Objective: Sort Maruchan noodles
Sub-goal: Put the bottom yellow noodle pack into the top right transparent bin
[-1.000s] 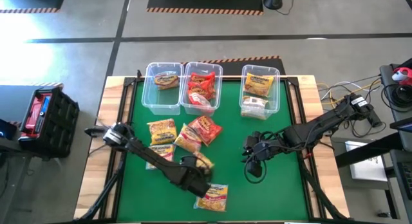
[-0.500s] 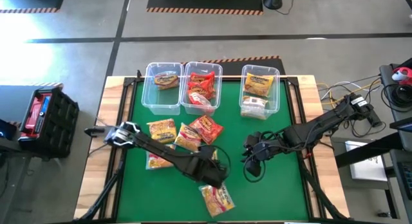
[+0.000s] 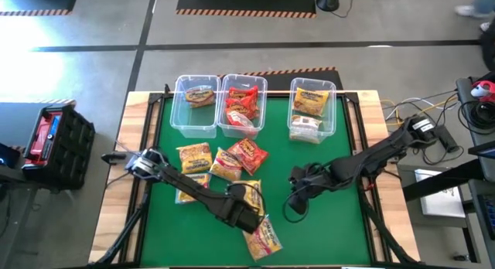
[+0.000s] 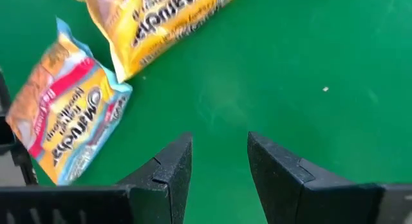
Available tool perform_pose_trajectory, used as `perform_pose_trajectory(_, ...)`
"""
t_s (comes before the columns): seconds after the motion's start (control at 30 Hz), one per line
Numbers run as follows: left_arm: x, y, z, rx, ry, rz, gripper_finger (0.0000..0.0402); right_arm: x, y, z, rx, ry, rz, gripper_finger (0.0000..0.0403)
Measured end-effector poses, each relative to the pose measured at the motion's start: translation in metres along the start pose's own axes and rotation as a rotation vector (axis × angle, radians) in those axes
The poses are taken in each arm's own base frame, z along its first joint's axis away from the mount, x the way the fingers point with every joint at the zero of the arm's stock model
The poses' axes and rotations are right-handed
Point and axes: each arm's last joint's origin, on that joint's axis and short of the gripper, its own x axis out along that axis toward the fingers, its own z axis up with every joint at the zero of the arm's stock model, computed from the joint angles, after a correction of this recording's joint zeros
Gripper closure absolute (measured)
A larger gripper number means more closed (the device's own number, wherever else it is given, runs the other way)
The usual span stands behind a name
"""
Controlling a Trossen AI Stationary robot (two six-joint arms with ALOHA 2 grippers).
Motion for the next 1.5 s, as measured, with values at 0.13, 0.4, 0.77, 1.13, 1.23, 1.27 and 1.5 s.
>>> perform_pose_trajectory(0.13,0.018,-0.001,0.003,-0.033,0.007,-0.058,0.0232,0.009,-0.003,0.002,-0.007,0.060,0.009,0.0260)
perform_pose_trajectory(0.4,0.039,-0.021,0.039,-0.014,-0.016,-0.290,0.0232,0.010,-0.015,0.013,0.016,0.085,-0.006,0.0225)
perform_pose_trajectory(0.77,0.010,-0.021,0.062,0.141,-0.019,-0.369,0.0232,-0.009,-0.032,-0.002,0.150,0.159,-0.098,0.0200)
perform_pose_trajectory(1.13,0.038,-0.008,0.082,0.133,-0.027,-0.288,0.0232,0.017,-0.026,-0.021,0.301,-0.001,0.235,0.0200)
perform_pose_trajectory(1.23,0.045,-0.007,0.086,0.140,-0.011,-0.317,0.0232,0.023,-0.030,-0.024,0.326,-0.045,0.307,0.0200)
perform_pose_trajectory(1.27,0.047,-0.007,0.086,0.140,-0.010,-0.328,0.0232,0.025,-0.032,-0.026,0.332,-0.056,0.324,0.0200)
perform_pose_trajectory(1.5,0.056,0.001,0.084,0.135,0.005,-0.321,0.0232,0.035,-0.045,-0.037,0.386,-0.111,0.375,0.0200)
